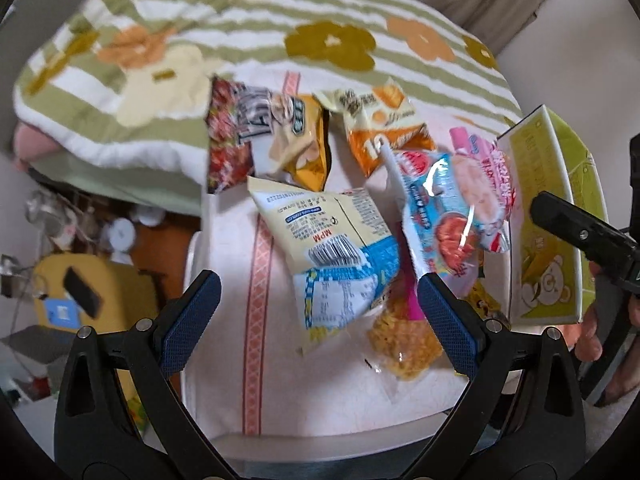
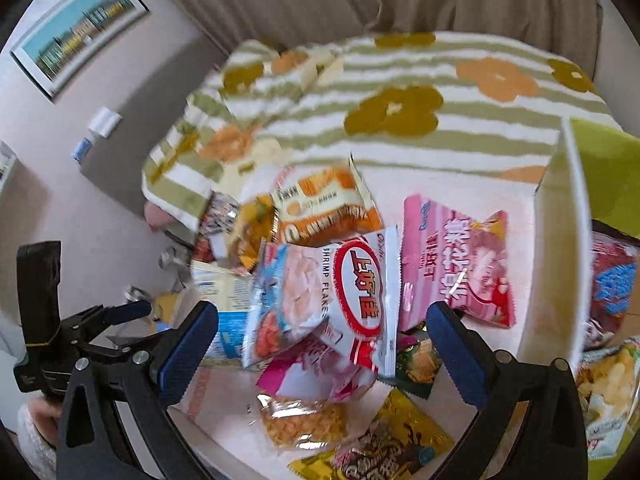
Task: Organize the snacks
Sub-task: 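Move both tools back over the snack pile, then grasp the cream NPM bag with left tool while right tool grasps the shrimp flakes bag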
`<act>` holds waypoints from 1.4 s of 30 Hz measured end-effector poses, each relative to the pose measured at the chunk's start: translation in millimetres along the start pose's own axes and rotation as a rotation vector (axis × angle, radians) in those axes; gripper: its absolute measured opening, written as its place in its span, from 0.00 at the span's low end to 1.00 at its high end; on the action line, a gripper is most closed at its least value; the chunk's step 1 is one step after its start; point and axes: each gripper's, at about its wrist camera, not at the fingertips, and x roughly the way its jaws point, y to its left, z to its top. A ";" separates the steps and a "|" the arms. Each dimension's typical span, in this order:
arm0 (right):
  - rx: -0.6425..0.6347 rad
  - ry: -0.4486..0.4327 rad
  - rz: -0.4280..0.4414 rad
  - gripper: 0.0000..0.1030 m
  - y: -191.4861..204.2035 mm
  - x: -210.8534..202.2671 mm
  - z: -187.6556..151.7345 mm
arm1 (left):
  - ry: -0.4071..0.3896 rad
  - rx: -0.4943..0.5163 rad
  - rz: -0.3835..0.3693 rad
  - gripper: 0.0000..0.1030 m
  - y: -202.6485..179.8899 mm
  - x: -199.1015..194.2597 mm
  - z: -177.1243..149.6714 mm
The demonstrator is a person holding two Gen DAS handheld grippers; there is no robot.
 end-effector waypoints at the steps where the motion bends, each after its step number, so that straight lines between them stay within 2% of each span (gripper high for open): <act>1: 0.000 0.008 -0.005 1.00 0.0 5.9 1.4 | 0.014 0.002 -0.018 0.95 2.7 7.8 3.6; 6: 0.072 0.057 -0.061 1.00 -9.9 39.7 6.6 | 0.075 0.009 -0.075 0.95 11.6 41.6 17.2; 13: 0.112 0.101 -0.033 1.00 -19.4 63.4 6.2 | 0.128 -0.020 -0.160 0.95 14.7 68.9 20.8; 19: 0.132 0.116 0.031 1.00 -23.1 72.6 5.9 | 0.134 -0.046 -0.186 0.95 12.9 77.6 25.1; 21: 0.138 0.120 0.043 1.00 -24.7 73.4 6.2 | 0.134 -0.055 -0.197 0.93 12.7 79.2 25.0; 25: 0.117 0.116 0.044 0.99 -21.5 73.1 5.7 | 0.141 -0.075 -0.234 0.78 9.8 83.2 25.8; 30: 0.110 0.107 0.050 0.87 -18.2 72.5 5.0 | 0.133 -0.069 -0.233 0.67 4.1 80.5 23.5; 32: 0.117 0.100 0.064 0.74 -18.7 70.6 4.1 | 0.129 -0.076 -0.236 0.61 5.8 78.1 21.6; 33: 0.121 0.097 0.078 0.72 -18.7 69.7 3.5 | 0.126 -0.076 -0.233 0.61 5.8 76.7 20.7; 38: 0.122 0.078 0.097 0.69 -13.0 63.2 0.2 | 0.095 -0.065 -0.212 0.55 5.5 64.8 16.9; 42: 0.128 0.050 0.113 0.68 -8.7 52.9 -2.7 | 0.061 -0.057 -0.205 0.54 8.2 49.2 14.1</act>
